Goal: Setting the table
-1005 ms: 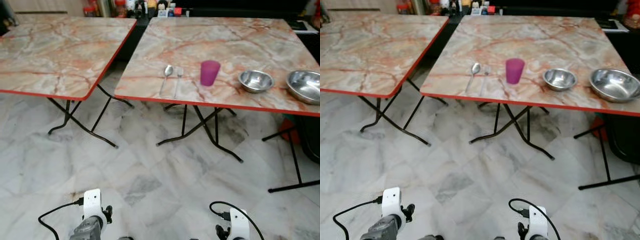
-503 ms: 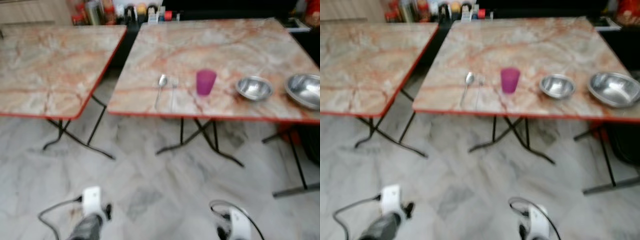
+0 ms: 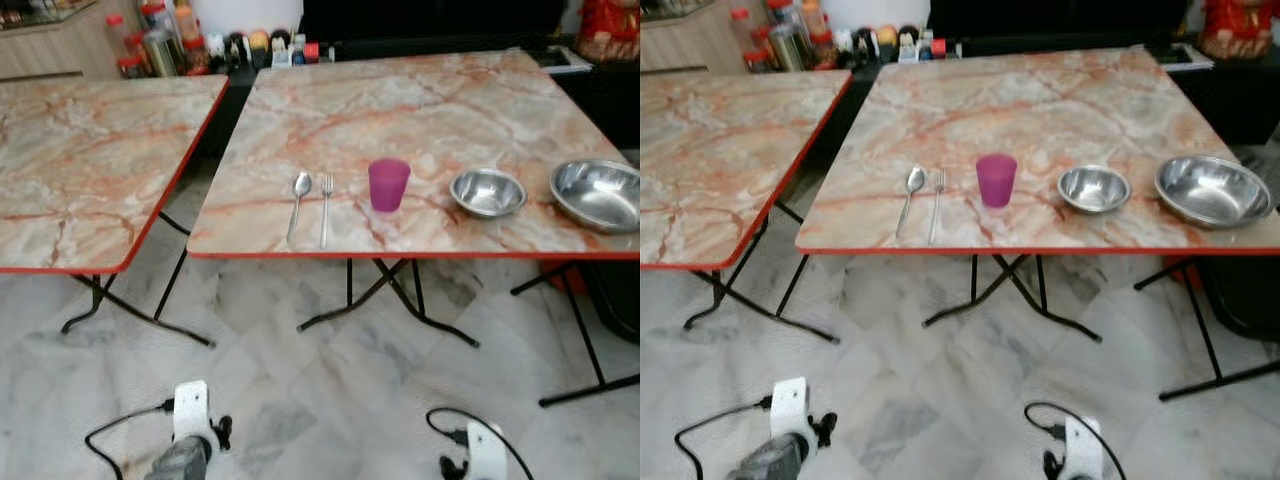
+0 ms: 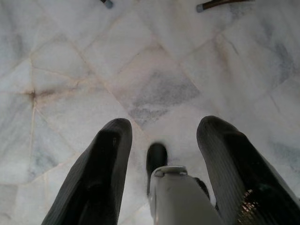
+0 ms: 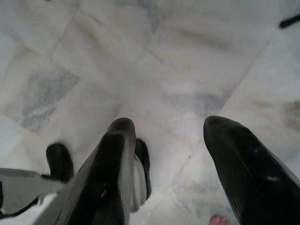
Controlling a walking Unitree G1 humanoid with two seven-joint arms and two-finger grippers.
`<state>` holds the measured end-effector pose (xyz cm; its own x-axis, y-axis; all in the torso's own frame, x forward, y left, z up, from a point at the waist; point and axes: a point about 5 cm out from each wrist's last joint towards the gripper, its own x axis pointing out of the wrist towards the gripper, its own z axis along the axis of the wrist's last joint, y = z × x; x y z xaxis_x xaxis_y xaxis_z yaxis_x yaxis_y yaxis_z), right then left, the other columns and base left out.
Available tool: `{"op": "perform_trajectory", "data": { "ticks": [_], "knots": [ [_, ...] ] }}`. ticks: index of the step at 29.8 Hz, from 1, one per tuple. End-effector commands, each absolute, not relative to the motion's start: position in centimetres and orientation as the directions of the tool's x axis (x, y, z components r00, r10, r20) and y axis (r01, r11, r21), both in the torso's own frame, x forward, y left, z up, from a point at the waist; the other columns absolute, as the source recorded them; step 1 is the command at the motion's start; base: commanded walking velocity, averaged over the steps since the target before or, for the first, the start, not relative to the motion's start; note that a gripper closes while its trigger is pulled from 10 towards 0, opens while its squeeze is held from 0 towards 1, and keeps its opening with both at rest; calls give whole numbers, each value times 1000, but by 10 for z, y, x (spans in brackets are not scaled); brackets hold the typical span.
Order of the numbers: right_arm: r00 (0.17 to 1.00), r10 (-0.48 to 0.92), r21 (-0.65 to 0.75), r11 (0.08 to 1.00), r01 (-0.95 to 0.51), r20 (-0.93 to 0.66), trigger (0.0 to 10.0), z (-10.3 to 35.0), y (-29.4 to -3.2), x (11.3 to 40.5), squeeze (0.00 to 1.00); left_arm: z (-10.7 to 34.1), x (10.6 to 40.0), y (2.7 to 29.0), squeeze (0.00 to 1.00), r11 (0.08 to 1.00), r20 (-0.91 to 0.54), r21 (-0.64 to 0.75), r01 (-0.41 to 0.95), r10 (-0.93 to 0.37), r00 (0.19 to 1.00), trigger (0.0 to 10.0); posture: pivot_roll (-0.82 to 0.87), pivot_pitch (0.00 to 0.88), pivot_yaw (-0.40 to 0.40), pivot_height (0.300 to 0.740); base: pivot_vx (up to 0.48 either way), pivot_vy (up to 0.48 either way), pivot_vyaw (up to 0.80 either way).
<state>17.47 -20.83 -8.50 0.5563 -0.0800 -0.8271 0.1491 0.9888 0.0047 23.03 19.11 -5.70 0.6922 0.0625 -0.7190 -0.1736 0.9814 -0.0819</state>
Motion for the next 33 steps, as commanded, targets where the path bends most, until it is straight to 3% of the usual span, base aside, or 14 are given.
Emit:
{"op": "perform_trajectory", "data": {
  "ticks": [1,18,33],
  "knots": [
    [558,-53,33,989,143,-828,10000,-86,-197,177,0,-58,226,201,0,981,-732,-57,-183,84,676,10000,-75,119,30,711,319,0,0],
    [560,-55,31,989,143,-827,10000,-86,-197,177,0,-60,224,201,0,982,-739,-60,-181,78,670,10000,-73,123,31,711,324,0,0],
    [556,-53,30,990,138,-829,10000,-86,-197,177,0,-60,223,202,0,985,-742,-27,-169,94,664,10000,-82,141,32,711,0,0,0]
  ]
}}
